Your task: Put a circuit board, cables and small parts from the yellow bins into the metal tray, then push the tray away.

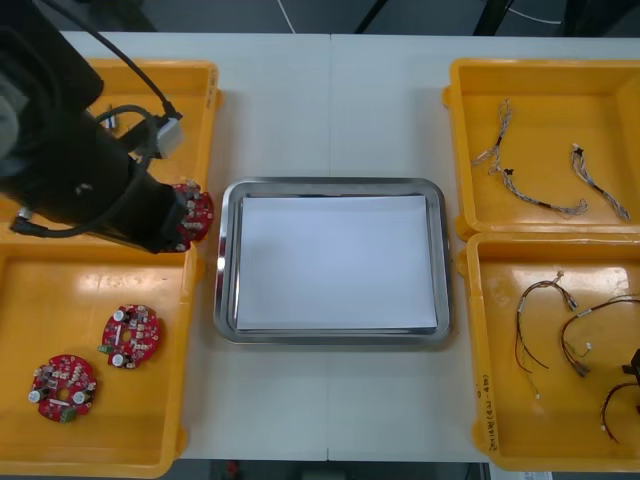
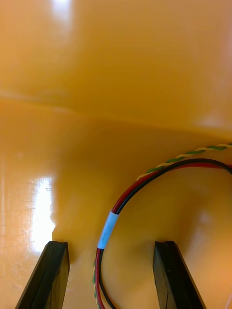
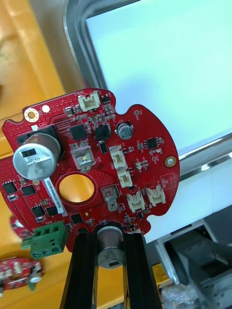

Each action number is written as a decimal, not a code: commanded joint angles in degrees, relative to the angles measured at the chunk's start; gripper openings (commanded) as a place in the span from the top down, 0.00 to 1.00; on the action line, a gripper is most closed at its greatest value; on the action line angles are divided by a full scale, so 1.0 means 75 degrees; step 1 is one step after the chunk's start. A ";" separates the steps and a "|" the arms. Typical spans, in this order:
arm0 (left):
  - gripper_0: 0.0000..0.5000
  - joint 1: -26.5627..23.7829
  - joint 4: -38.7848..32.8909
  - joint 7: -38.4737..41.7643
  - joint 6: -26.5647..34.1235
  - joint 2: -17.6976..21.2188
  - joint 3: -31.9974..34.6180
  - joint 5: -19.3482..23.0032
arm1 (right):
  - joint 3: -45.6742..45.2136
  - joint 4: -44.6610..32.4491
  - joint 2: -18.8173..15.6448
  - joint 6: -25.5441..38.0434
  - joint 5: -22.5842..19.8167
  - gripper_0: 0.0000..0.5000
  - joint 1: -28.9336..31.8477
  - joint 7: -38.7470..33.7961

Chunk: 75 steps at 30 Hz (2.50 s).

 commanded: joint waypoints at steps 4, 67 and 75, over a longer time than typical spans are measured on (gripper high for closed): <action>1.00 -0.0905 0.0087 0.0400 -0.0543 -0.0772 -0.1235 -0.0705 | 0.0215 -0.0063 -0.0135 -0.0287 -0.0015 1.00 0.0168 -0.0473; 0.00 -0.1338 0.1318 0.0552 -0.1985 -0.1440 -0.4422 -0.1983 | -0.1027 -0.4059 -0.4272 0.3798 -0.4069 1.00 -0.1543 0.2691; 0.00 -0.1350 0.1060 0.0564 -0.1445 -0.1311 -0.3825 -0.1889 | -0.0992 -0.4059 -0.4530 0.3798 -0.5206 1.00 -0.1754 0.3675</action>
